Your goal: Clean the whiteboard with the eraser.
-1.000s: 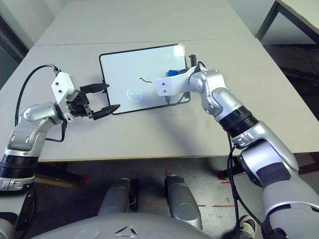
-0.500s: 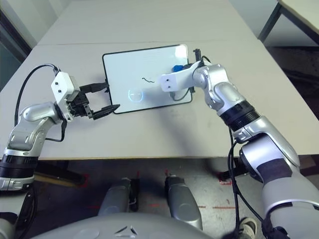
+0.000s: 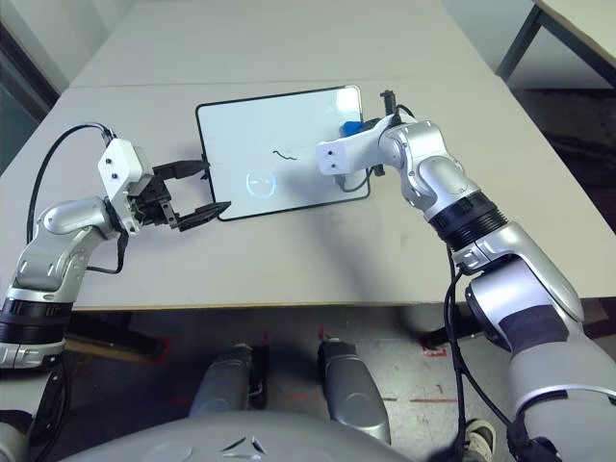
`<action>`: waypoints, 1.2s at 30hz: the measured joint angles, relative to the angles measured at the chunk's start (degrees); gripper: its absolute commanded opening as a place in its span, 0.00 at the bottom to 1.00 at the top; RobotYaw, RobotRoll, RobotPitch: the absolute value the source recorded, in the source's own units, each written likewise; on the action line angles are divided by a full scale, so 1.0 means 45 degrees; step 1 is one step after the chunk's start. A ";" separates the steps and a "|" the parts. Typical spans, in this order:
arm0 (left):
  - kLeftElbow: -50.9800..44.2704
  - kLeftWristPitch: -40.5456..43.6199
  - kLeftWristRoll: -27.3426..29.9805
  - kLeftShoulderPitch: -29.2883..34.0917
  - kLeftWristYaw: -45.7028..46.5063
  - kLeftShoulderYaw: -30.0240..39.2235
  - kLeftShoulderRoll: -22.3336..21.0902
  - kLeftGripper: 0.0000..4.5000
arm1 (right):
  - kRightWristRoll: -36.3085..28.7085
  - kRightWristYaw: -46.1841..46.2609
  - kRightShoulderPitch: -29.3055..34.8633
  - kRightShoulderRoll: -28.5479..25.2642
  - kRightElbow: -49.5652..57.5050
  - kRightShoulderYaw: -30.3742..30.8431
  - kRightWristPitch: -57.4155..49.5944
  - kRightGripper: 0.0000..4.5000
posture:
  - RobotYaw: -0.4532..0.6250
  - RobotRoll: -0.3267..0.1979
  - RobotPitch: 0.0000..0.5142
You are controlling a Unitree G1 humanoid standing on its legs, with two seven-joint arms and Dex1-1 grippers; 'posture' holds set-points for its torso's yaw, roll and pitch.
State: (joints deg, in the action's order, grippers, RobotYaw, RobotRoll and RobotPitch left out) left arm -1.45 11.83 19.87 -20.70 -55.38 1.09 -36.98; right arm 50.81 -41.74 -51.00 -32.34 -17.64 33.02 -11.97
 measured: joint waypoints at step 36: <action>-0.0437 0.0395 -0.0001 -0.0237 0.0164 -0.0035 0.0092 1.00 | 0.1210 -0.0252 -0.0243 -0.0343 -0.0610 -0.0048 0.0833 0.03 | 0.31 0.62 0.18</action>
State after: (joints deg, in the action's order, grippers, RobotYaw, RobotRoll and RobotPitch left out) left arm -3.42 13.61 19.87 -21.77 -54.64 0.93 -36.57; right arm 56.26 -42.88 -52.10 -33.88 -20.39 32.80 -8.23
